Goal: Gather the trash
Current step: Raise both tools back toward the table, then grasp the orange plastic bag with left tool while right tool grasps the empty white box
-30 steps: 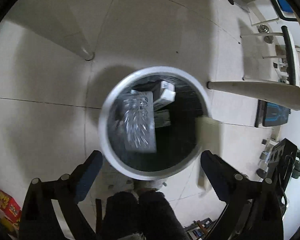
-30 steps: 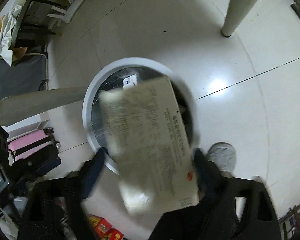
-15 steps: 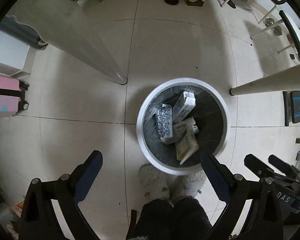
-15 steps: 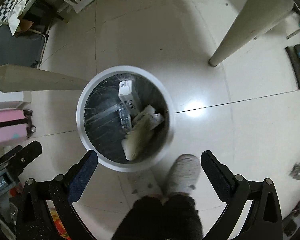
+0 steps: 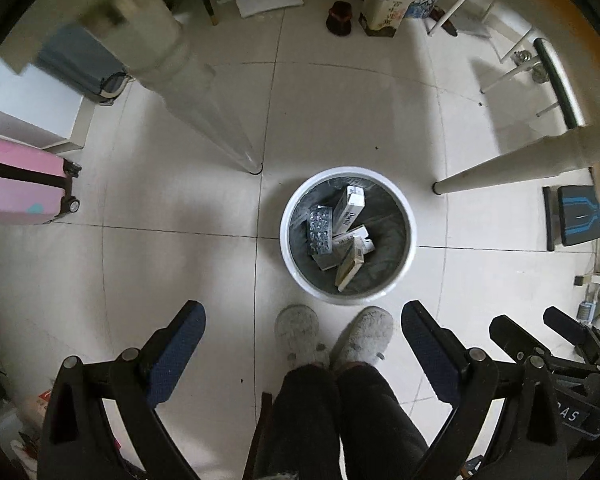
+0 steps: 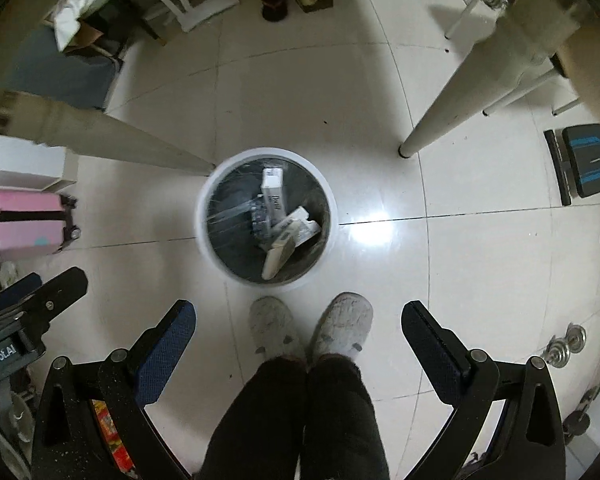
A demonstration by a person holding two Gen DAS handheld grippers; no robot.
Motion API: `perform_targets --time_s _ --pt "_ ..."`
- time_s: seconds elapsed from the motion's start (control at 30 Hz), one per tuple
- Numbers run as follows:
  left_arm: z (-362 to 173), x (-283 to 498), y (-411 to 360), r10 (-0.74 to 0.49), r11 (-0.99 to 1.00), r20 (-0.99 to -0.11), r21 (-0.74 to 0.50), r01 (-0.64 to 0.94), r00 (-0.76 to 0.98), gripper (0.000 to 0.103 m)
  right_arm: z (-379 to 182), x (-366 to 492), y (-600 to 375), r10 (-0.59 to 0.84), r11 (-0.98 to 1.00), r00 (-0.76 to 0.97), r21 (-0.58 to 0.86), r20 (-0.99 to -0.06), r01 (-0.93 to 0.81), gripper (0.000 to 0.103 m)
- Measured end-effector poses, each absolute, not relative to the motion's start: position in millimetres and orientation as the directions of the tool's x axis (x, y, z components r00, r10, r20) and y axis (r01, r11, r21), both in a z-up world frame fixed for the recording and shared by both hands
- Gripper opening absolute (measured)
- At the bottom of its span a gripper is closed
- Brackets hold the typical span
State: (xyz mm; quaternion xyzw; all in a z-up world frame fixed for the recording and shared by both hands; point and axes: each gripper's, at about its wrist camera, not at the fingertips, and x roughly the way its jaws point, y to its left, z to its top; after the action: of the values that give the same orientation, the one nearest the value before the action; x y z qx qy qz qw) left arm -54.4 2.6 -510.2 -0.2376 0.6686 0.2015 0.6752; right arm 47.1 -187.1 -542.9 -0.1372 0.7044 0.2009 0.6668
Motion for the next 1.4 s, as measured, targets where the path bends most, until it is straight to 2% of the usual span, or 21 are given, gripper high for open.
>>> perform_targets --time_s 0.23,0.47,0.63,0.83,1.0,1.23,1.4 --pt "-429 -71 4 -0.030 0.806 -0.999 -0.051 -0.590 0.045 0.100 -442 33 -177 0.098 0.868 -0.063 0.117 -0.993 -0.483 0.103" --pt "-344 -71 18 0.100 0.807 -0.990 0.023 -0.590 0.098 0.100 -352 36 -160 0.165 0.846 -0.047 0.166 -0.985 -0.506 0.103" --pt "-313 -47 42 0.149 0.759 -0.979 0.024 -0.651 0.137 0.100 -296 80 -138 0.238 0.847 -0.010 0.213 -0.971 -0.487 0.103" --pt "-292 26 75 0.225 0.721 -0.963 0.064 -0.690 0.146 0.100 -251 191 -116 0.277 0.869 0.060 0.224 -0.959 -0.440 0.103" --pt "-295 109 103 0.241 0.665 -0.964 0.081 -0.743 0.110 0.100 -252 328 -89 0.299 0.895 0.093 0.245 -0.950 -0.373 0.103" --pt "-324 223 153 0.155 0.543 -0.987 0.043 -0.839 0.049 0.100 -260 529 -23 0.292 0.911 0.115 0.239 -0.950 -0.335 0.103" --pt "-341 266 188 0.053 0.424 -0.995 -0.053 -0.904 0.083 0.099 -277 610 39 0.262 0.908 0.096 0.212 -0.960 -0.360 0.103"
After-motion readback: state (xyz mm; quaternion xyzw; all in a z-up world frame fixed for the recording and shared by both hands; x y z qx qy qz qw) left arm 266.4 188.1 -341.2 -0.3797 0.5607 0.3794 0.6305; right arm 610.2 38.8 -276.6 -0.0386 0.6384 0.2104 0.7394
